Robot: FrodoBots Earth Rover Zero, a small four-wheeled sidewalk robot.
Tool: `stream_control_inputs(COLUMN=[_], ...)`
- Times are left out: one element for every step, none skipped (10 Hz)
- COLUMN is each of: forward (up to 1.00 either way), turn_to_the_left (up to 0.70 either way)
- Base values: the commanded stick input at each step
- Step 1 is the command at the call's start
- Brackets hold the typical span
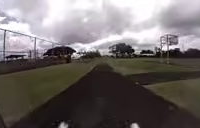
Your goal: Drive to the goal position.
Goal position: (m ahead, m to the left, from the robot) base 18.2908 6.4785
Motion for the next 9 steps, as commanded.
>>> stream_control_inputs(forward=[1.00,1.00,1.00,1.00,1.00,1.00,1.00,1.00,1.00], turn_to_the_left=[0.00,0.00,0.00,0.00,0.00,0.00,0.00,0.00,-0.16])
